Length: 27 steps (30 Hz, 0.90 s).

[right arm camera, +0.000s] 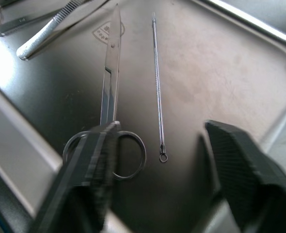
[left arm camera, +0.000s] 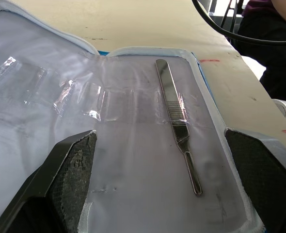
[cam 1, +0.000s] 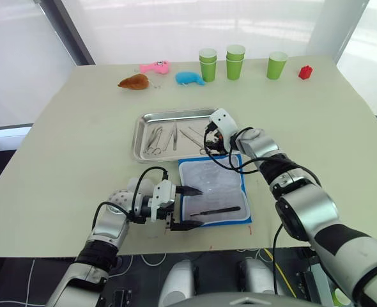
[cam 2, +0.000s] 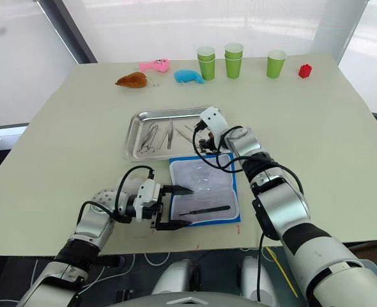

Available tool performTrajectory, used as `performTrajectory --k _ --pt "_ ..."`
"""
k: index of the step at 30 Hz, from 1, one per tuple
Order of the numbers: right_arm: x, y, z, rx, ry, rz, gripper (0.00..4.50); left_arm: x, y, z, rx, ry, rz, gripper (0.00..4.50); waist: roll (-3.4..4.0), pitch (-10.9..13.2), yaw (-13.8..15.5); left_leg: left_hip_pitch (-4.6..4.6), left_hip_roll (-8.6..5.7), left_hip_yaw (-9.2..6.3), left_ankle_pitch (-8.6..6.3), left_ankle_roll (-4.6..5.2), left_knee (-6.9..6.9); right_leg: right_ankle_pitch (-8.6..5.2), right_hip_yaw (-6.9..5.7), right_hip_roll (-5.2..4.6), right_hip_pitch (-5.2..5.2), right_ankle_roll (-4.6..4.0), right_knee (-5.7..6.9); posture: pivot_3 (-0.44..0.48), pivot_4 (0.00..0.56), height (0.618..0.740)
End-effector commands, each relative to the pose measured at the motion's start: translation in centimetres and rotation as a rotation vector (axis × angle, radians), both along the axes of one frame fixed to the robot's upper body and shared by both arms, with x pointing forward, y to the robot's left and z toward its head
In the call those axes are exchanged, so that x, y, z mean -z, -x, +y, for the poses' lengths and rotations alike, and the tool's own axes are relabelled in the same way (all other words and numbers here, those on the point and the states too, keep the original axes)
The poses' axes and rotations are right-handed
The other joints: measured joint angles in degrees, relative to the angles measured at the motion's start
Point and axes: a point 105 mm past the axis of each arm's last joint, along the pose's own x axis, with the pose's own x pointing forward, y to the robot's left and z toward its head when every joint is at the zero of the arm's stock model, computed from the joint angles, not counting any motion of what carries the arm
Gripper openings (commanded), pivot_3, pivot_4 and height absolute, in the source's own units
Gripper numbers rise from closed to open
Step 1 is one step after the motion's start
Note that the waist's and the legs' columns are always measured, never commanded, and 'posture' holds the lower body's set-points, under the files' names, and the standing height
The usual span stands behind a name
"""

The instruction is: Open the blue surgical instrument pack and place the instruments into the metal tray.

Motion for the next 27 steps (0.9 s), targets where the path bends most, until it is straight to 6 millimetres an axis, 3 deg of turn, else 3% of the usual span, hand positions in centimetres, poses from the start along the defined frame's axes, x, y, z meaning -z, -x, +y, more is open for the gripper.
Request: performTrajectory --k 1,6,11,15,20,23,24,27 --pt "-3.5 -0.5 0.4 -0.045 -0.061 -0.125 3.18 5.9 3.2 0.4 -0.019 -0.114 0.265 4.5 0.0 0.0 0.0 0.0 0.0 0.0 0.0 0.0 0.0 0.0 0.0 0.0 0.0 0.0 0.0 0.0 0.15 0.74" --pt "-6.0 1.5 0.5 -0.216 -0.191 -0.233 3.18 5.9 3.2 0.3 -0.016 -0.112 0.264 4.5 0.02 0.0 0.1 -0.01 -0.01 -0.02 0.0 0.0 0.0 0.05 -0.01 0.0 0.01 0.26 0.0 0.0 0.15 0.74" --pt "-6.2 4.6 -1.1 -0.33 -0.262 -0.345 3.18 5.9 3.2 0.2 -0.014 -0.11 0.265 4.5 0.04 0.0 0.2 -0.03 -0.02 -0.05 0.0 0.0 0.02 0.02 -0.01 0.0 0.02 0.37 0.0 0.0 0.15 0.74" --pt "-5.5 9.3 -3.4 -0.499 -0.345 -0.302 3.18 5.9 3.2 0.3 -0.016 -0.111 0.266 4.5 0.03 0.0 0.2 -0.04 -0.07 -0.04 0.0 0.0 0.03 -0.01 0.06 0.0 0.03 0.42 0.0 0.0 0.15 0.74" --pt "-4.9 12.8 -7.0 -0.596 -0.339 -0.209 3.18 6.0 3.2 0.4 -0.018 -0.113 0.266 4.5 -0.09 0.1 0.1 0.02 -0.13 -0.05 0.0 0.0 0.04 -0.12 0.13 0.0 0.07 0.36 -0.01 0.0 0.15 0.74" --pt "-5.0 14.1 -8.8 -0.626 -0.311 -0.179 3.91 6.0 3.1 0.4 -0.018 -0.114 0.266 4.5 -0.2 0.1 0.1 0.09 -0.18 -0.07 0.0 0.0 0.05 -0.18 0.18 0.0 0.15 0.31 -0.01 0.0 0.15 0.74" --pt "-5.4 14.6 -9.8 -0.631 -0.315 -0.174 4.44 6.0 3.1 0.4 -0.018 -0.114 0.266 4.5 -0.2 0.1 0.1 0.11 -0.19 -0.07 0.0 0.0 0.04 -0.19 0.2 0.01 0.16 0.32 -0.01 0.0 0.15 0.74" --pt "-6.4 16.1 -12.2 -0.654 -0.289 -0.17 4.44 6.1 3.1 0.5 -0.016 -0.114 0.266 4.5 -0.2 0.1 0.4 0.1 -0.21 -0.11 0.0 0.0 0.04 -0.2 0.17 0.0 0.16 0.33 -0.01 0.0 0.15 0.74"
